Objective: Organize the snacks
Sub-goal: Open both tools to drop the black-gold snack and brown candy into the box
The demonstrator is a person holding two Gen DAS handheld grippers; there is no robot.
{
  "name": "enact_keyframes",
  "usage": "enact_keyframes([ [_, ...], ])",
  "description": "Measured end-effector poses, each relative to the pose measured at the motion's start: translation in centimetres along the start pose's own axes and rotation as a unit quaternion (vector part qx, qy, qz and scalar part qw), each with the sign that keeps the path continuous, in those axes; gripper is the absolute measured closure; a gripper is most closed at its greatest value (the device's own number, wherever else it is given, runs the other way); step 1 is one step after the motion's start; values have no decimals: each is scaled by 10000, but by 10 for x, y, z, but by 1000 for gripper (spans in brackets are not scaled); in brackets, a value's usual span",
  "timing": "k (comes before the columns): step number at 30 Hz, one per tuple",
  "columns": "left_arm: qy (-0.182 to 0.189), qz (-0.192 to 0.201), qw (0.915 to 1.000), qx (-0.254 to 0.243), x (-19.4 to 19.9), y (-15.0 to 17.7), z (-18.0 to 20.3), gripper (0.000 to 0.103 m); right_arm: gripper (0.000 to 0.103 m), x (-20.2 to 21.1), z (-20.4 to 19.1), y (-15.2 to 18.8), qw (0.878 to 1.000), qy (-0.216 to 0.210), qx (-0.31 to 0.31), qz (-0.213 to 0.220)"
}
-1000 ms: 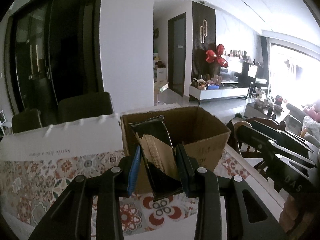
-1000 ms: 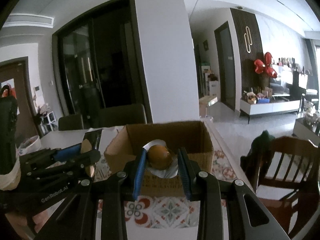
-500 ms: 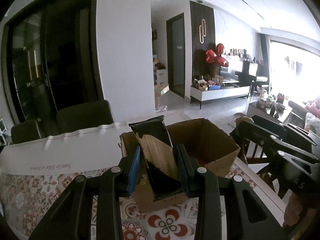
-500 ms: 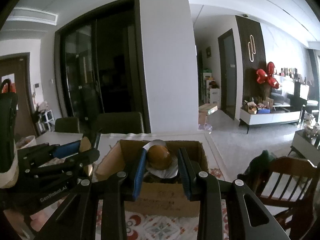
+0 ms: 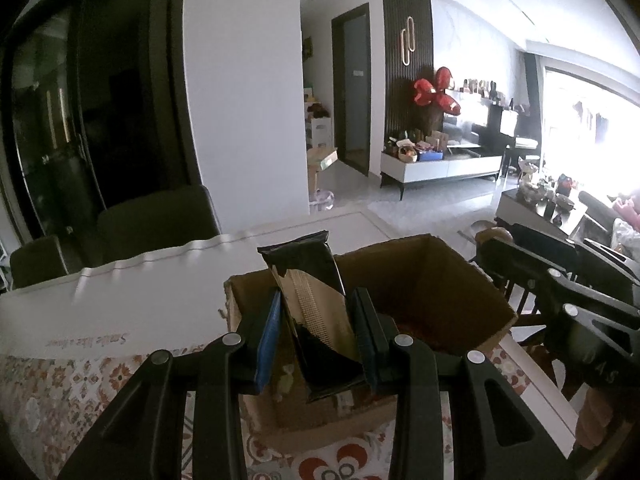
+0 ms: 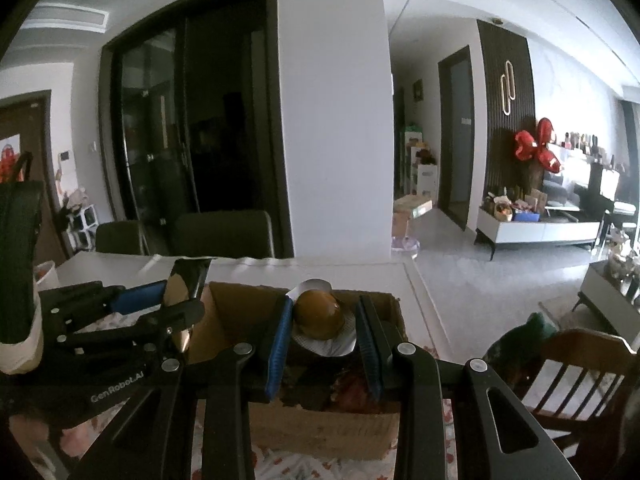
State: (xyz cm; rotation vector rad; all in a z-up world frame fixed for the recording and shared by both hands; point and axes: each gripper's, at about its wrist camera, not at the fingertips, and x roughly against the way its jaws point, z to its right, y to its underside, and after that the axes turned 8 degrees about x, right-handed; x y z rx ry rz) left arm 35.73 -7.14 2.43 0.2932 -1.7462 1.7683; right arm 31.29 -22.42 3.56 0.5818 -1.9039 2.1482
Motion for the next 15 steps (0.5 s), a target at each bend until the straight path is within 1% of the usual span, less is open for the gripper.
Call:
enact_keyframes([
  [6,-65,-274,9996,8,-23,-6,2,67,70,-21,6,-2,9998,36,22,-217],
  [8,-73,-361,9993,30,-28,-6,1,66,70,-26,8,-2,9996,54,12,-274],
  [9,-72,-397,9992,37,-29,-6,0,61,70,-28,8,-3,9995,64,16,-303],
  [10,-85,-423,9991,51,-30,-6,0,52,69,-30,9,-2,9994,70,25,-328],
  [12,-194,-379,9991,88,-27,-6,-1,43,69,-34,9,-2,9991,82,26,-418],
  [13,-296,-330,9990,96,-25,-5,-2,39,61,-35,9,-2,9988,81,5,-485],
  [14,-367,-302,9988,96,-22,-4,-3,37,48,-35,9,-1,9986,115,-22,-520],
  [15,-429,-264,9987,102,-20,-4,-4,34,46,-33,9,0,9985,187,-27,-507],
])
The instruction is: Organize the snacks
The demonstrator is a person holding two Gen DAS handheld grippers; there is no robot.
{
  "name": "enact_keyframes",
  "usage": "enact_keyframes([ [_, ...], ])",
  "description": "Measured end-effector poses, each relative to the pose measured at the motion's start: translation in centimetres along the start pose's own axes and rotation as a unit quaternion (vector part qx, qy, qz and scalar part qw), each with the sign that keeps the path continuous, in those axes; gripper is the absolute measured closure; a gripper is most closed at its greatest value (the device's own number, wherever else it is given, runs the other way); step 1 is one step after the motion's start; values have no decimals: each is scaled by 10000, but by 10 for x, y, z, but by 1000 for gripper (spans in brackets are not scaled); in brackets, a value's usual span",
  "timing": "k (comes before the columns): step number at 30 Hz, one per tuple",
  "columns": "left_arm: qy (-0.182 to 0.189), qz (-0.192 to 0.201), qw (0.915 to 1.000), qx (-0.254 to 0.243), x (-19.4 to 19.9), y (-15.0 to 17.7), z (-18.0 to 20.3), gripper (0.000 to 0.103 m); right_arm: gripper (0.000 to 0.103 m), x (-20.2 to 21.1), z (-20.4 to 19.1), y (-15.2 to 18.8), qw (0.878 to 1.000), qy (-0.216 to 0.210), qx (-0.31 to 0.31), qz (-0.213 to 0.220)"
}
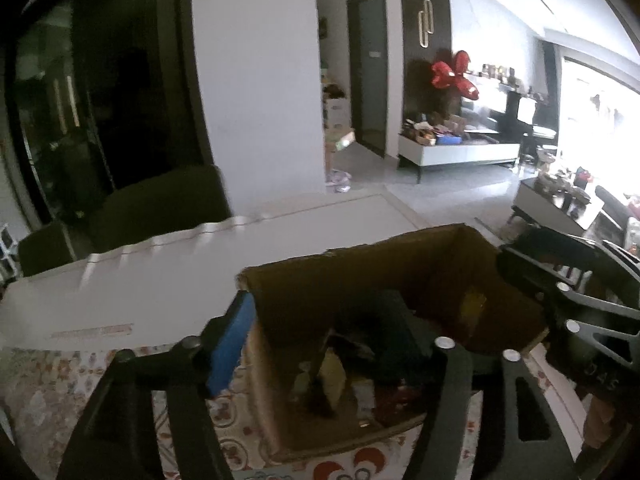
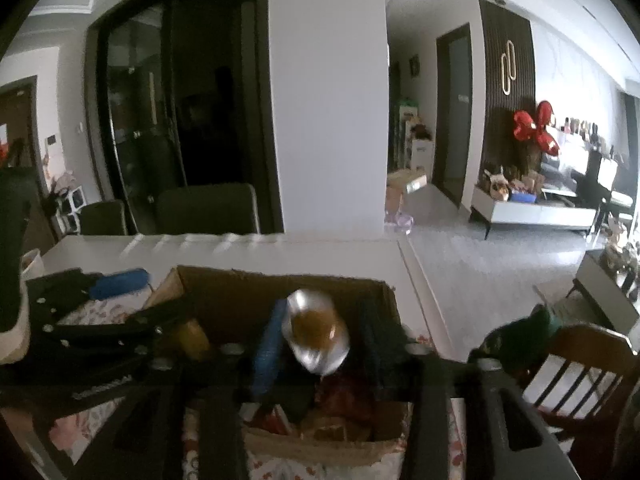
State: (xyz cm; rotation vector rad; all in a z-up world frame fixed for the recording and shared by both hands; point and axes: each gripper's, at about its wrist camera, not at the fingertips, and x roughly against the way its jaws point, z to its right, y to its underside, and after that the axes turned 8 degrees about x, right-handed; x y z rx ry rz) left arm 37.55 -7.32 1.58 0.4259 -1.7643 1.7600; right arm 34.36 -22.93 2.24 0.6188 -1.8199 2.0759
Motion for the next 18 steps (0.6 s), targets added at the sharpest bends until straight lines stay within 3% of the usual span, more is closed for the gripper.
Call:
enact_keyframes([
  [3,-165,107,9998,1,13,6,-3,27,45,7,-4,5,9999,132,60,-18],
  [10,-550,619,9966,-19,60,32,-9,10,25,40,-17,22,9995,296,56,64],
  [18,-683,1002,9926,77,116,64,-12,1,13,90,-31,45,9994,261,-89,204],
])
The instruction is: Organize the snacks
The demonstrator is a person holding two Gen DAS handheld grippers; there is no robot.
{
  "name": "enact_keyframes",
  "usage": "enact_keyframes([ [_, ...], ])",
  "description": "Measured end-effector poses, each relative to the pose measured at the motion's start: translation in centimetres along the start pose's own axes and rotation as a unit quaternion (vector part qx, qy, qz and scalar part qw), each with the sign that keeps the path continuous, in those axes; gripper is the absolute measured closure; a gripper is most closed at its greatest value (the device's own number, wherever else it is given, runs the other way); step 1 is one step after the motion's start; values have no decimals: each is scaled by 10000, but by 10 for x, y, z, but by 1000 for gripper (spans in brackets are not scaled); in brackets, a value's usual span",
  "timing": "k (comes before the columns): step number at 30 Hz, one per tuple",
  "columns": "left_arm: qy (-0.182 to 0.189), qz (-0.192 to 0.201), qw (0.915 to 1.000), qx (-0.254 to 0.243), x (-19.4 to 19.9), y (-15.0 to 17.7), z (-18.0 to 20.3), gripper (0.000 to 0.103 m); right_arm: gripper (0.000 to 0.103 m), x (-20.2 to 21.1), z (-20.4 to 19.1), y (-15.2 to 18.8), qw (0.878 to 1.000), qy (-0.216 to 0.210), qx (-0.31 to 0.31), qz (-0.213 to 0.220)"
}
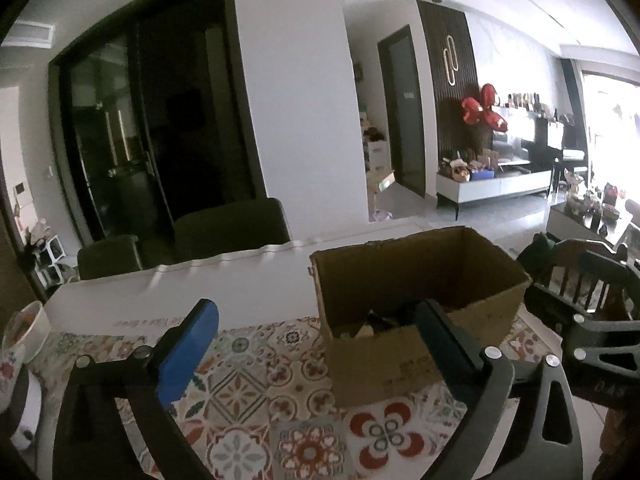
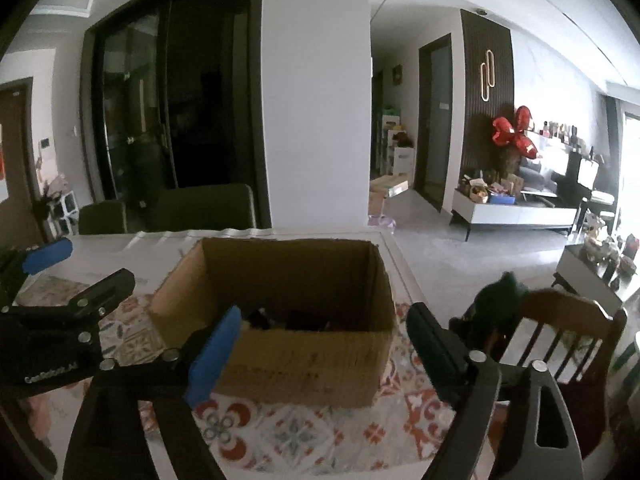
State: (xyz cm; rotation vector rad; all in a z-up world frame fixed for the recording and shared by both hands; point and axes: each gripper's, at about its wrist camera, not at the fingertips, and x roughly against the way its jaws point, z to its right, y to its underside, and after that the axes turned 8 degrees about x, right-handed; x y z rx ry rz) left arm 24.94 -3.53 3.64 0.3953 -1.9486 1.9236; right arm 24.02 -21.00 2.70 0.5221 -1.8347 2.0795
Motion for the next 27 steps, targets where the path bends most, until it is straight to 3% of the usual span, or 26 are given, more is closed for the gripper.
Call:
enact_keyframes([
  [13,55,293,9995,98,94,34,-11,0,12,87,-16,33,9998,-93,-98,165],
  [27,172,388,9991,51,156,61,-13,0,7,155,-25,63,9990,41,-161,408],
])
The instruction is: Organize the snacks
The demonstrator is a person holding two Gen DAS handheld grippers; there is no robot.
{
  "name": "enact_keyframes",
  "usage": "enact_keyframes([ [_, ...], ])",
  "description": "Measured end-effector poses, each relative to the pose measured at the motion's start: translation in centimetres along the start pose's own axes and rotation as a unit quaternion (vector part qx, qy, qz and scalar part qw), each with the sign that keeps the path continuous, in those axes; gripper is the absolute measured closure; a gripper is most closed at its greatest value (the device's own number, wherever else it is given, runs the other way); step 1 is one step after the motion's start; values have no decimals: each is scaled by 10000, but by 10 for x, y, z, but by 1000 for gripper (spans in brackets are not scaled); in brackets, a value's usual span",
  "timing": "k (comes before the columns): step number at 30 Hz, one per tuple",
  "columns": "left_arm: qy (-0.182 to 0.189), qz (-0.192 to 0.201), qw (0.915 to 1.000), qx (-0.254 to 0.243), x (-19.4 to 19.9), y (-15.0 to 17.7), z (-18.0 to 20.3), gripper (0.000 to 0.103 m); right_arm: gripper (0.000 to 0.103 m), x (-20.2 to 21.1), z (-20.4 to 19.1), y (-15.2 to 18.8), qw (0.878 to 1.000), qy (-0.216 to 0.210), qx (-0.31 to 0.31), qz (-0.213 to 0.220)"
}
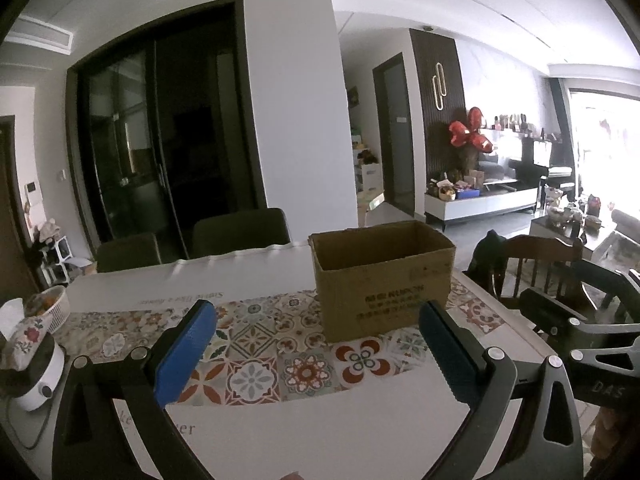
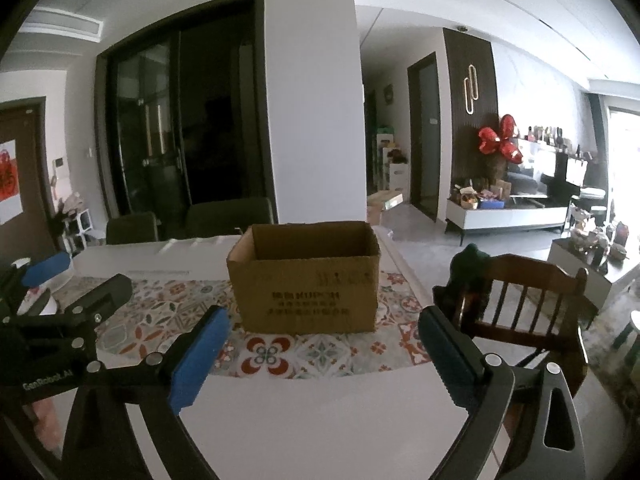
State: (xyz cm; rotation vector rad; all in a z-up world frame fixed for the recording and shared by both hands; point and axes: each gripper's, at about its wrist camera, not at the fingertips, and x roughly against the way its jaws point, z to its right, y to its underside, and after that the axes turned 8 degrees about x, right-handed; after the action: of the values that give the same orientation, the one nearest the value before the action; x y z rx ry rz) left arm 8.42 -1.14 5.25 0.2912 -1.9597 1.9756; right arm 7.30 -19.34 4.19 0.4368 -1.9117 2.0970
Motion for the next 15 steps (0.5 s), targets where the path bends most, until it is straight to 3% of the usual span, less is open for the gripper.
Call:
enact_keyframes([
  [15,39,168,9998,57,22,-4,-1,0,7,21,0,-1,9999,63,-8,158],
])
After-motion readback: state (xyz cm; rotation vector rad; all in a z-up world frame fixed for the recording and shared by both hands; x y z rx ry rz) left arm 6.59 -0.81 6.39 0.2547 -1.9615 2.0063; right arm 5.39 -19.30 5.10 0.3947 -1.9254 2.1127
